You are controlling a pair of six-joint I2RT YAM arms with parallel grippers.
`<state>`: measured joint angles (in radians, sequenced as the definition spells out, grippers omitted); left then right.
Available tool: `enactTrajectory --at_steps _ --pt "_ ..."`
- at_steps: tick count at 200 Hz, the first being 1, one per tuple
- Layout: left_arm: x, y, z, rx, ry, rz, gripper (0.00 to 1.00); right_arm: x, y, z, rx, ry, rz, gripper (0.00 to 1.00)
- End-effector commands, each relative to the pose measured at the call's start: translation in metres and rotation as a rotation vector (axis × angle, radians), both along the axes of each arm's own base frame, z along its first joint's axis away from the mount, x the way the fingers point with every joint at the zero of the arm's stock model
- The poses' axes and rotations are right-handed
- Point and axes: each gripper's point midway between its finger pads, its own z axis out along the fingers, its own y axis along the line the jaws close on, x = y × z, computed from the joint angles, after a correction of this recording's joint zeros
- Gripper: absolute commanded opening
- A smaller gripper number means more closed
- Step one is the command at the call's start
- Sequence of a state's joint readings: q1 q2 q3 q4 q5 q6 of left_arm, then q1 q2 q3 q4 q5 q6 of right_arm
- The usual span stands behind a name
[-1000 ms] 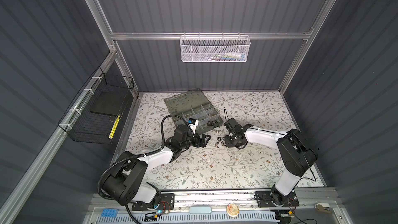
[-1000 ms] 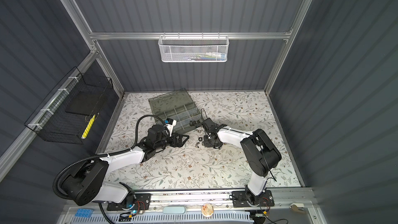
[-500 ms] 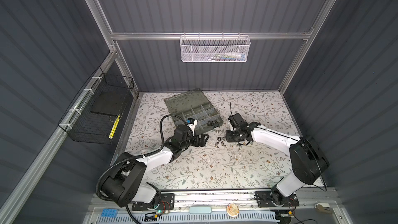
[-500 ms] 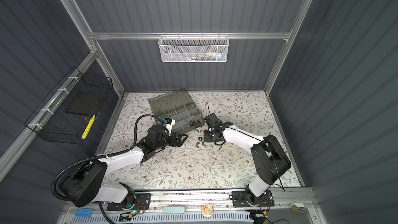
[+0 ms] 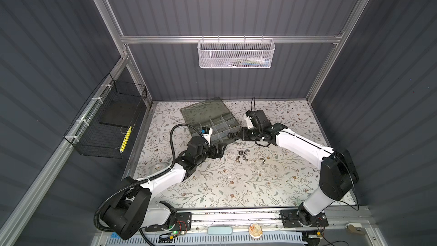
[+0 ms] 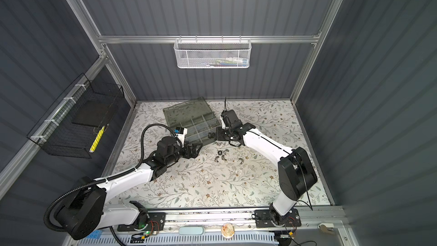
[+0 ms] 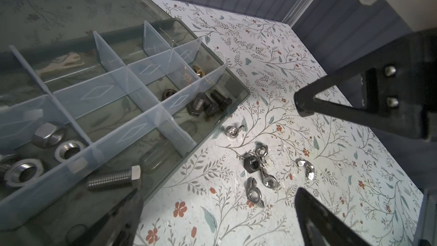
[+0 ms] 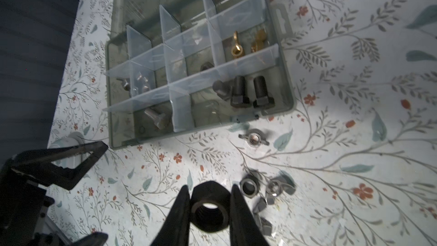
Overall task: Sort the screws and nuts into containers
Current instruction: Pick up the nut from the center of the table, then place the nut into the container.
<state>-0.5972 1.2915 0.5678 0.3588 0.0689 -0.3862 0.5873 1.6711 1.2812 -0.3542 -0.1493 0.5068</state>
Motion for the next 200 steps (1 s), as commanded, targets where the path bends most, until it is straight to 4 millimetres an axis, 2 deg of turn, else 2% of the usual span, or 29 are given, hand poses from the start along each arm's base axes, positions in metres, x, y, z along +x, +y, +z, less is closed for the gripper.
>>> enactTrajectory --at_steps 1,35,75,98,147,200 --pt "-0.002 0.012 -0.005 0.051 -0.016 0.041 1.0 0.013 0.021 0.015 0.067 -0.017 0.019 0.23" --pt "-0.001 0.023 -0.002 0.066 -0.037 0.091 1.0 0.036 0.046 0.025 0.104 -0.033 0.043 0.23" --pt "0.004 0.041 0.001 0.11 -0.053 0.18 1.0 0.063 0.068 0.017 0.123 -0.02 0.047 0.23" --pt "0.006 0.047 -0.001 0.121 -0.05 0.208 1.0 0.077 0.079 0.01 0.127 -0.008 0.043 0.23" --pt "0.008 0.046 -0.003 0.126 -0.038 0.208 1.0 0.1 0.091 -0.025 0.094 0.034 0.021 0.24" --pt "0.008 0.047 -0.003 0.131 -0.039 0.208 1.0 0.106 0.096 -0.048 0.083 0.064 0.006 0.25"
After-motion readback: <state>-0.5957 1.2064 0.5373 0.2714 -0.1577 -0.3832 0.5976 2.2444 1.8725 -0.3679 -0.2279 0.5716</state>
